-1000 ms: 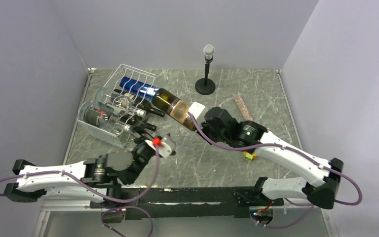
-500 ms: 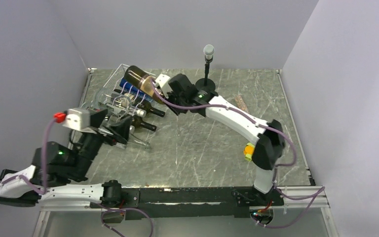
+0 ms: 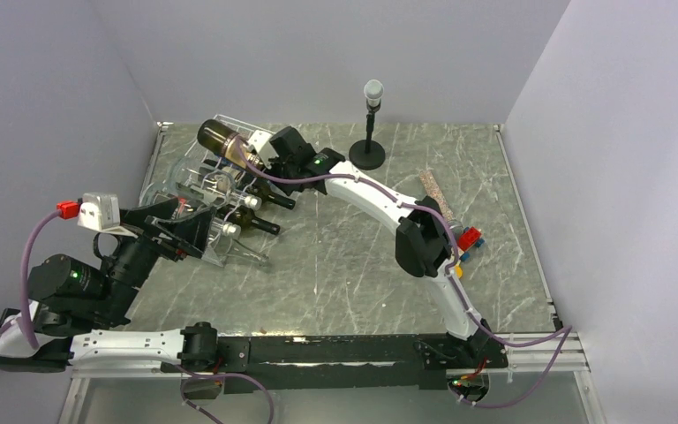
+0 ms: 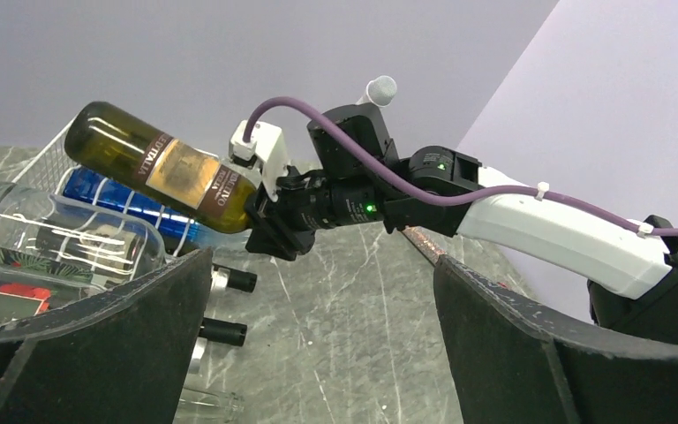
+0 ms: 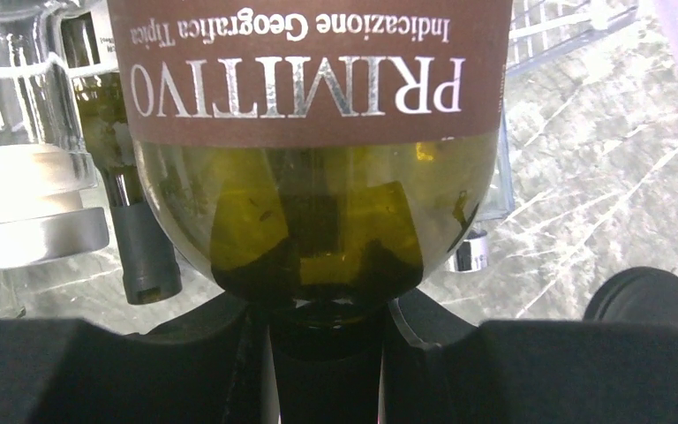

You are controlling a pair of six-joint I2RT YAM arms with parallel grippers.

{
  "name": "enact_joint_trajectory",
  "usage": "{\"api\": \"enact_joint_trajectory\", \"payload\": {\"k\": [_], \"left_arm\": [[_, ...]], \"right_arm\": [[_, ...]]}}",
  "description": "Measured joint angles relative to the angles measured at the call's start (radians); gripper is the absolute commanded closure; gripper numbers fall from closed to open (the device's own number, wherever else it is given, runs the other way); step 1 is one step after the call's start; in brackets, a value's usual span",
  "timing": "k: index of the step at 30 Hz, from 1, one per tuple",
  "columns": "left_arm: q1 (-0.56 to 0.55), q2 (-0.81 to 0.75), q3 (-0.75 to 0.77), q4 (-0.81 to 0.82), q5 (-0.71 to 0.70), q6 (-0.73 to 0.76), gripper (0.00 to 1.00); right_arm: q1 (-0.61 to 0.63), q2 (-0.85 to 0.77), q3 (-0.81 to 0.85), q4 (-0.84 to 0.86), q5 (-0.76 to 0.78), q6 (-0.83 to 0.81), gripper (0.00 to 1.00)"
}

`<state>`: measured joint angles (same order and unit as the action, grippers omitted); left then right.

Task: Put the wine bottle on the wine rack

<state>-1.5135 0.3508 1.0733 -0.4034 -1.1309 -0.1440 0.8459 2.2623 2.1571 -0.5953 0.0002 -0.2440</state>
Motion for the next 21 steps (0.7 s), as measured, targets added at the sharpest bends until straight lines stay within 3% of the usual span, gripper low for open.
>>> {"api": "enact_joint_trajectory", "payload": {"k": [21], "left_arm": [[0.0,0.014,0.002,-0.091,-0.008,-0.08,0.01]], "right_arm": [[0.042,0.172,0.119,0.07,0.058,-0.06,1.0]]}}
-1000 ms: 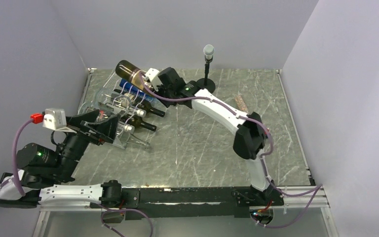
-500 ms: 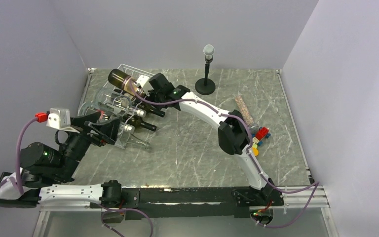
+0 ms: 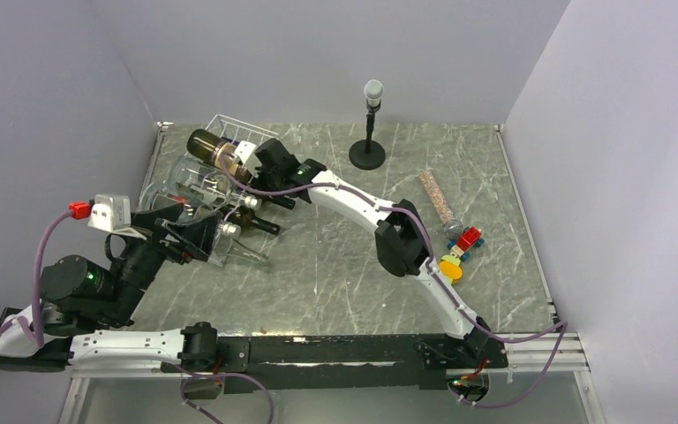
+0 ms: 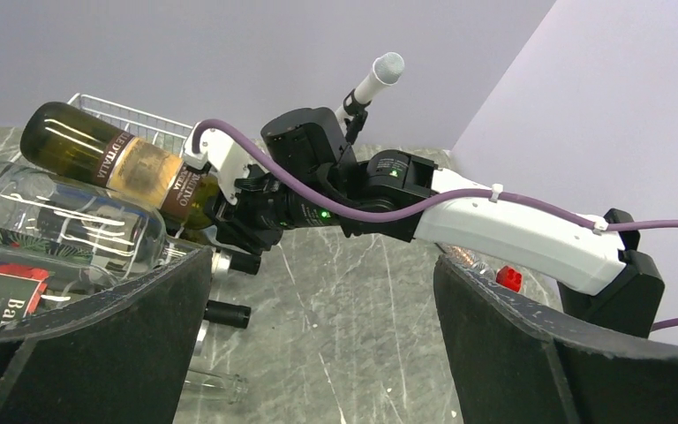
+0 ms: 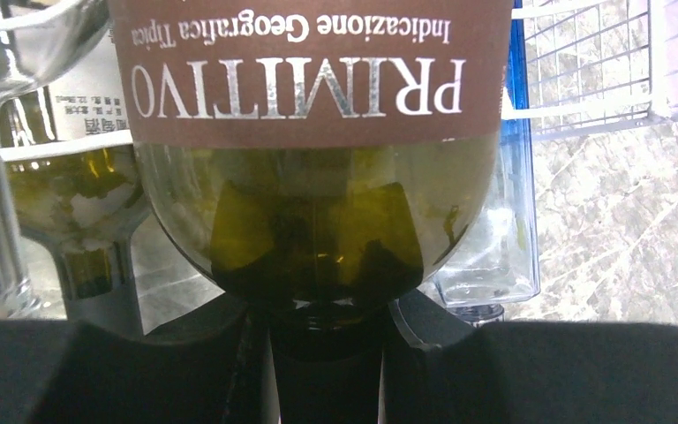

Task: Put the wine bottle on the wine rack

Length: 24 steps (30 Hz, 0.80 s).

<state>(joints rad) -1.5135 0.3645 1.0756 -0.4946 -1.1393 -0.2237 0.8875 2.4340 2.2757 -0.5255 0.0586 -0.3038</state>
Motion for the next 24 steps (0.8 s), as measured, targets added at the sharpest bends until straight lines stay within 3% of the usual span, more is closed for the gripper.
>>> {"api": "enact_joint_trajectory", "payload": {"k": [7,12,21,24], "left_arm": [[0.0,0.0,0.0,-0.015,0.0,-0.011,0.01],[0.0,0.0,0.0,-0.034,-0.002,-0.03,0.01],[0.0,0.0,0.0,-0.054,-0.002,-0.052,0.01],[0.0,0.0,0.0,-0.062,-0.002,-0.056,0.01]], "right_arm": [[0.011,0.037,0.016,0.002,0.059,-0.036,0.94],[0.024,0.054,0.039,0.006,0.123,-0.085,0.8],[0.051,0.069,0.047,0.066,0.219,-0.158,0.42],[0.065,0.069,0.058,0.111,0.233,-0.176,0.37]]}}
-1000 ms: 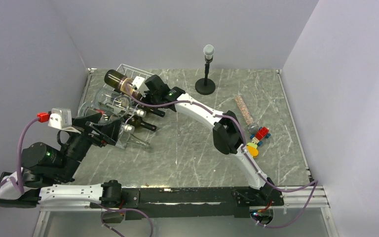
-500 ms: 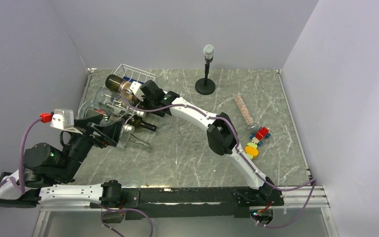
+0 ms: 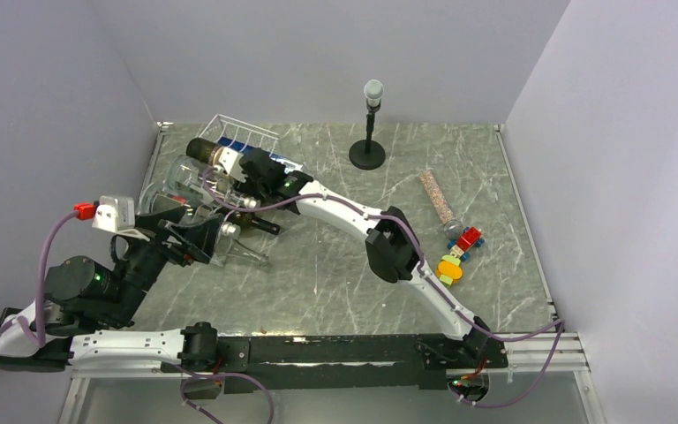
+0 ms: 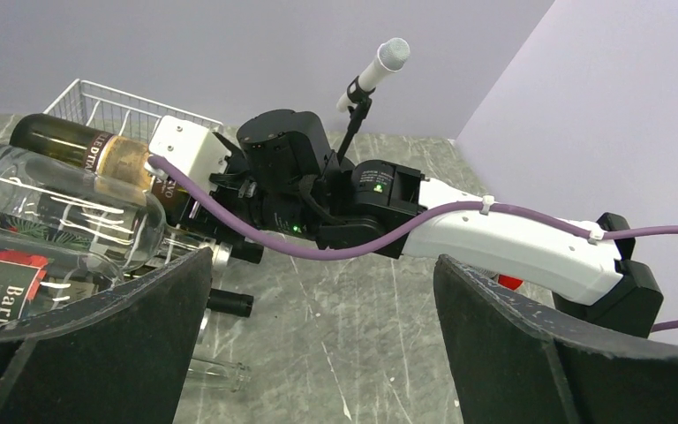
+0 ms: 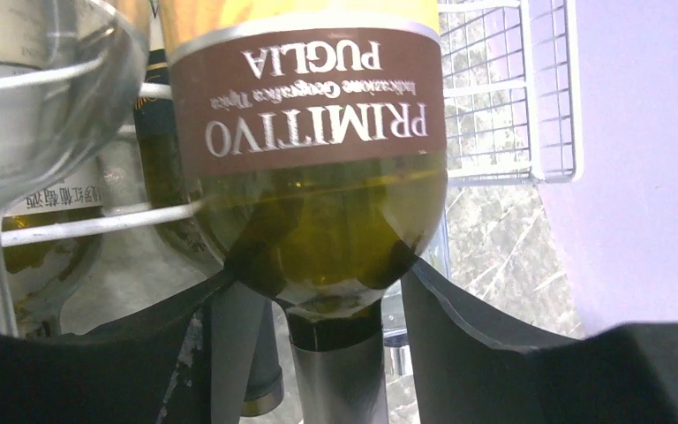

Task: Put the wine bottle on the wine rack

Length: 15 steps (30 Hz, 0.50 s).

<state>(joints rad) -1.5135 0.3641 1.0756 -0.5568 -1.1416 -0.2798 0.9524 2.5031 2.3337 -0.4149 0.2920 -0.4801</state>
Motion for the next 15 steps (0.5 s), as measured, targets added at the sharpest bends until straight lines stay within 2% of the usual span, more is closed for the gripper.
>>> {"api": "enact_joint_trajectory", "payload": {"k": [3,10,15], "left_arm": [[0.0,0.0,0.0,-0.005,0.0,-0.003,0.01],[0.0,-0.001,0.0,-0.007,0.0,-0.006,0.01],[0.0,-0.002,0.0,-0.01,0.0,-0.013,0.01]], "right_arm": [[0.008,0.0,0.0,0.014,0.02,-0.015,0.34],[0.008,0.0,0.0,0.032,0.043,-0.031,0.17],[0.005,-0.029,-0.07,0.096,0.056,-0.039,0.07]]}}
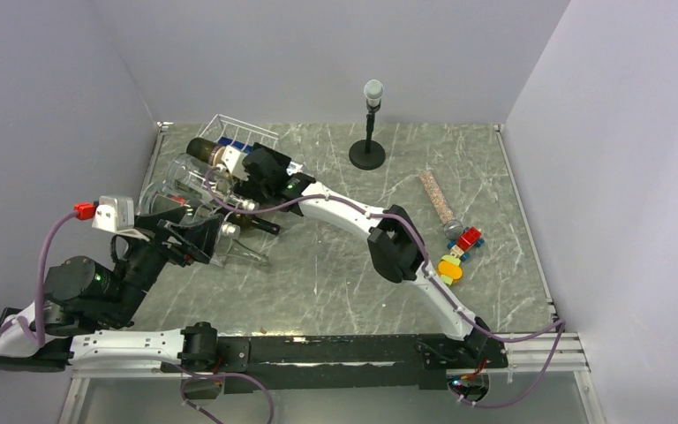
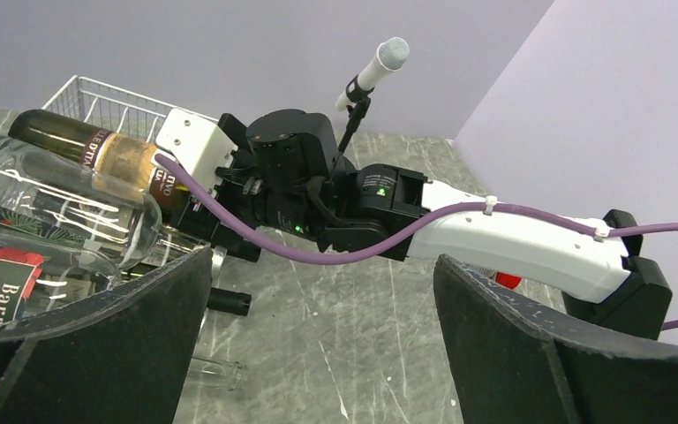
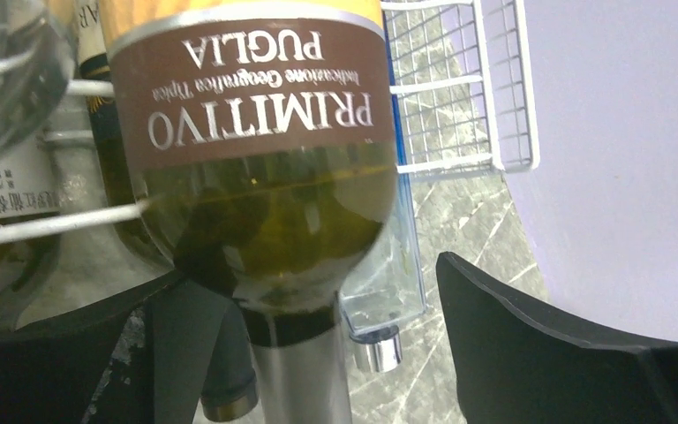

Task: Put the wine bottle on the wine rack

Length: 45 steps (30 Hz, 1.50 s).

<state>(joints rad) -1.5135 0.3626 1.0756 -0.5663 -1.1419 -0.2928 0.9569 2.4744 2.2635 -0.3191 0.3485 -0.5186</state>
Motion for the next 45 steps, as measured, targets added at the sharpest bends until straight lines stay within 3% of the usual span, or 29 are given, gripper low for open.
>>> {"api": "enact_joint_trajectory", "payload": {"k": [15,26,35,40,45], "left_arm": [[0.0,0.0,0.0,-0.023,-0.006,-0.013,0.01],[0.0,0.0,0.019,-0.052,-0.006,-0.056,0.01],[0.0,-0.043,0.019,-0.05,0.066,-0.12,0.01],[0.0,-0.033,0.006,-0.029,0.106,-0.121,0.01],[0.0,0.114,-0.016,0.061,0.119,-0.066,0.01]], "right_arm": [[0.013,-0.209,-0.279,0.074,0.005,-0.023,0.0],[0.017,-0.423,-0.432,0.019,-0.04,0.038,0.0],[-0.016,-0.813,-0.665,-0.138,-0.093,0.32,0.0],[-0.107,-1.036,-0.81,-0.204,-0.068,0.494,0.0],[-0.235,-1.169,-0.971,-0.266,-0.035,0.626,0.0]]}}
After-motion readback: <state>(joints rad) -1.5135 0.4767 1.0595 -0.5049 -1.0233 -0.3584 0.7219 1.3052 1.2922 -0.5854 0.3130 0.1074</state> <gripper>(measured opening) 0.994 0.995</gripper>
